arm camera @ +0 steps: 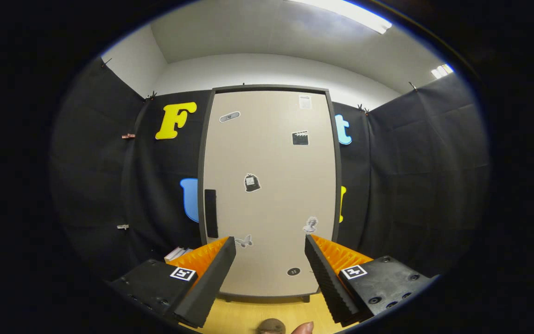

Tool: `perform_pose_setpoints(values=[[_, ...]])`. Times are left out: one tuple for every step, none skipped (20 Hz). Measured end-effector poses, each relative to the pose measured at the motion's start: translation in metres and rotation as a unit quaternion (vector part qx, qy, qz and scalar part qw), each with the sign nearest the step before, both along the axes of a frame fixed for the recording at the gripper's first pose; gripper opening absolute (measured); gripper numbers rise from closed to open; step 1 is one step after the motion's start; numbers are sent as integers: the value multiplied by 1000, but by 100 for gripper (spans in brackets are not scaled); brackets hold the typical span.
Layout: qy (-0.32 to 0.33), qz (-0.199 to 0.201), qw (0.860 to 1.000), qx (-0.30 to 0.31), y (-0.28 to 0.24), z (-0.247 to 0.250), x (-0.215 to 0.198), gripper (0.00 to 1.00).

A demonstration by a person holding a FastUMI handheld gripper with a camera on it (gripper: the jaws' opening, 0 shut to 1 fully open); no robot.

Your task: Open the shoe cabinet door, grab the shoes and put them into the shoe cabinet, then close the shoe cabinet door.

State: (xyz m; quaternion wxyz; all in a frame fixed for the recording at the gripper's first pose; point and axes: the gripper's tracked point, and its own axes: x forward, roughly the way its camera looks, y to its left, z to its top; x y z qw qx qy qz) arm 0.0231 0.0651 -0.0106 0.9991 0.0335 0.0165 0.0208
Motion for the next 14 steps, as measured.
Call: perform_pose_setpoints(values=[[6, 6, 1000, 5, 10, -3, 6, 97], [12, 12, 1000, 8, 19, -8, 13, 97], [19, 19, 1000, 9, 27, -14, 22, 97], [24, 23, 999, 9, 34, -18, 31, 98], [29, 29, 999, 9, 39, -23, 39, 98], [31, 35, 999, 11, 47, -27, 49, 98], [34, 41, 999, 11, 55, -31, 58, 98], [35, 44, 998, 12, 61, -33, 67, 98], [34, 47, 998, 13, 67, -35, 77, 98], [34, 49, 998, 13, 73, -36, 86, 98], [32, 52, 998, 14, 80, -36, 94, 98], [29, 52, 998, 13, 86, -36, 104, 98], [29, 51, 998, 12, 92, -38, 114, 98], [32, 53, 998, 11, 100, -41, 123, 97]])
